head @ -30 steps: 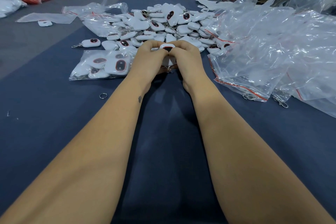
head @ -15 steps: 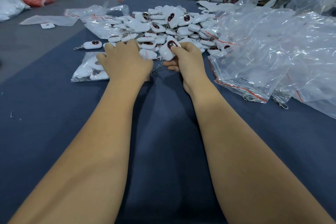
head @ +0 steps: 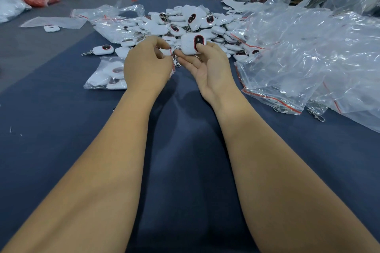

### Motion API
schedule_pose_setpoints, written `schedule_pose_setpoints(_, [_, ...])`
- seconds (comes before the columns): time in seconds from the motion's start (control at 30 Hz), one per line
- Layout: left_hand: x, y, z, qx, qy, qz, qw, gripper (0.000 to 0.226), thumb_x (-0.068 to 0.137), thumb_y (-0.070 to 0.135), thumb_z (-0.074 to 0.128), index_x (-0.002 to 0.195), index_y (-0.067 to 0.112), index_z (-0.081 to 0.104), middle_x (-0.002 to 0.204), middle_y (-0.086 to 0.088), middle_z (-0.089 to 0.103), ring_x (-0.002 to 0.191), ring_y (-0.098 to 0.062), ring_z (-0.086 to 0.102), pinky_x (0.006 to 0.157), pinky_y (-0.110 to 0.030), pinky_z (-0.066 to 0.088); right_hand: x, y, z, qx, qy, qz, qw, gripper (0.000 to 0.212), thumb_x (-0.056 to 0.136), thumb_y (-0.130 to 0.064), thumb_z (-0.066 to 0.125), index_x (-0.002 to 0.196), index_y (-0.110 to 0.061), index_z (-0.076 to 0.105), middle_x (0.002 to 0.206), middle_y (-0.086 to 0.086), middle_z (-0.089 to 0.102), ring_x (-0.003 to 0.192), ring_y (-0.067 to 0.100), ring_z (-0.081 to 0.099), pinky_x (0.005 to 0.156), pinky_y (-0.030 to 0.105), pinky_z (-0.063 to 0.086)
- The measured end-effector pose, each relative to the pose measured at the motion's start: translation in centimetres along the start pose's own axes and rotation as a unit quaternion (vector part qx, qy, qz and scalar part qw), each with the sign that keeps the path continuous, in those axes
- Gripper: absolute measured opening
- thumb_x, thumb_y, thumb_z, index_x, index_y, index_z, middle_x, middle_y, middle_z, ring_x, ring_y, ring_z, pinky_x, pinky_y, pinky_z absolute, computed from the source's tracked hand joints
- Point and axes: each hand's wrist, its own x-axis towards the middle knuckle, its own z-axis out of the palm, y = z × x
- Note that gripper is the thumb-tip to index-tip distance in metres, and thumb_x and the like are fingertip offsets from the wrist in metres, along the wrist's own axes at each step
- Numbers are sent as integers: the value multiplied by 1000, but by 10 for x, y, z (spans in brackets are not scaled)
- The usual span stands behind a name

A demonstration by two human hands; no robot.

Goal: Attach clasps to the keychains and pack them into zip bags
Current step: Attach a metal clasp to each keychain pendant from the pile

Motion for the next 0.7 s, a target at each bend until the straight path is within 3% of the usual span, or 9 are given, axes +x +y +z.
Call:
schedule_pose_setpoints(0.1, [-1, 3, 1, -70, 1, -17, 997, 27, 78, 14, 54, 95, 33, 63, 72, 13, 58, 61, 4, 51, 51, -4, 34, -2, 0, -1, 12, -13, 14, 1000, 14, 98, 3, 38, 96, -3, 51, 85, 19, 70, 78, 32, 72, 80, 37, 60])
schedule_pose_setpoints(0.17, [-2, 6, 1, -106, -1, -18, 994, 29, 77, 11, 55, 96, 31, 64, 73, 12, 59, 57, 5, 52, 48, -6, 36, -2, 1, 0, -40, 0, 27, 999, 12, 98, 3, 40, 96, -4, 50, 90, 19, 67, 75, 27, 72, 76, 33, 61])
schedule_pose_setpoints(0.23, [-1, 7, 2, -127, 3, -14, 992, 29, 76, 10, 55, 95, 31, 64, 77, 11, 60, 62, 0, 52, 58, -14, 41, -1, 5, 3, -141, 27, 26, 989, 11, 97, 2, 45, 95, -7, 50, 89, 14, 65, 69, 20, 70, 69, 27, 60])
schedule_pose_setpoints(0.33, [-2, 8, 1, -142, 2, -4, 990, 28, 76, 10, 57, 89, 33, 65, 78, 11, 61, 66, -6, 54, 66, -22, 46, -1, 12, 4, -306, 32, -20, 951, 14, 91, 2, 55, 94, -11, 58, 84, 4, 63, 77, 18, 63, 73, 31, 55])
schedule_pose_setpoints(0.43, [-4, 12, 0, -148, 2, 21, 989, 27, 73, 10, 58, 82, 35, 65, 73, 14, 59, 62, 5, 53, 63, -12, 46, -4, 16, 3, -424, 1, -64, 903, 19, 88, 0, 58, 94, -13, 71, 69, -9, 62, 70, 9, 55, 69, 28, 48])
schedule_pose_setpoints(0.53, [-8, 14, 0, -144, 1, 44, 989, 24, 68, 17, 56, 81, 34, 67, 73, 14, 61, 67, 4, 54, 65, -11, 46, -4, 17, 3, -436, 26, -56, 898, 25, 89, -6, 63, 114, -6, 66, 84, 7, 66, 77, 14, 59, 74, 28, 49])
schedule_pose_setpoints(0.63, [-8, 14, 0, -144, 6, 50, 988, 23, 70, 18, 57, 82, 32, 69, 74, 13, 63, 74, -3, 59, 71, -19, 49, -7, 14, 3, -429, 29, -51, 901, 20, 90, -1, 61, 109, -2, 65, 95, 17, 71, 86, 25, 65, 85, 38, 53])
schedule_pose_setpoints(0.7, [-8, 13, 0, -139, 7, 54, 989, 22, 70, 18, 57, 83, 33, 69, 76, 12, 64, 80, -7, 62, 73, -18, 48, -6, 15, 5, -502, -18, -43, 864, 19, 89, 2, 54, 101, -2, 69, 100, 18, 71, 98, 34, 65, 91, 44, 53])
